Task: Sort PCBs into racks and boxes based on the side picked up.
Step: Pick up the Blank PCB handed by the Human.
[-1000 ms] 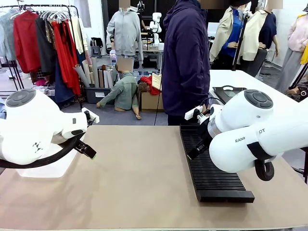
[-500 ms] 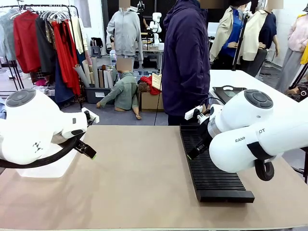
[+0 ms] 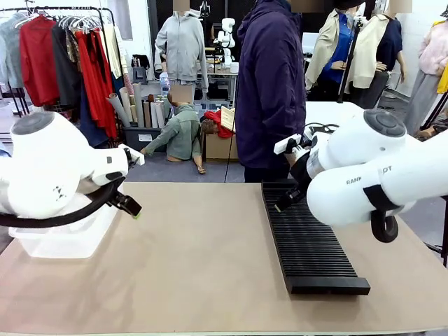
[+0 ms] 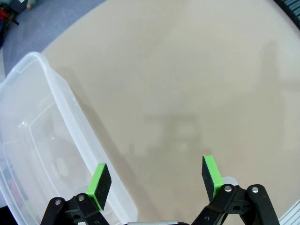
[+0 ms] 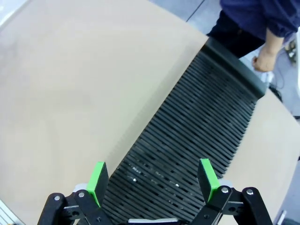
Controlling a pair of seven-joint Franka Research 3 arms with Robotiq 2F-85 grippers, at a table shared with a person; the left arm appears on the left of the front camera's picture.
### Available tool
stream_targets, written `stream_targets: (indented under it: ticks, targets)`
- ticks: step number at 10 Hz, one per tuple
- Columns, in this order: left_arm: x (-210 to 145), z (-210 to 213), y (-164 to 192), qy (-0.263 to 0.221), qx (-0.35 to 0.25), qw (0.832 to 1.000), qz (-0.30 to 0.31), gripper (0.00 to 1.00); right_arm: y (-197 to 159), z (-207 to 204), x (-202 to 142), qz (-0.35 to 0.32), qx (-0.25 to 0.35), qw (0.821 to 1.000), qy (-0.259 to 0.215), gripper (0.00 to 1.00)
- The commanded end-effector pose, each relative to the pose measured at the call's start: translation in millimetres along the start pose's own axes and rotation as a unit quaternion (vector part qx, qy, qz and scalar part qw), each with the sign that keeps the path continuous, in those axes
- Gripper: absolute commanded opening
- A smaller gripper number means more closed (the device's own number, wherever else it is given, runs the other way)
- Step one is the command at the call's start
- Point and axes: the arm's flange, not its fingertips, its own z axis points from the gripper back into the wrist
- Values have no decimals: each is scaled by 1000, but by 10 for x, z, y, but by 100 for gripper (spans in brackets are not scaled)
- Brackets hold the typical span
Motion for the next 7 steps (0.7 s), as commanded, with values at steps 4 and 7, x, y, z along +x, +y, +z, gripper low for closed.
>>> stream_targets:
  ticks: [4,7]
  targets:
    - [621,341,475,18,-64,997,44,100,-529,278,371,-108,105,988,33,100]
    - [600,606,856,11,-118,989,91,100,-812,708,373,-162,125,979,-11,100]
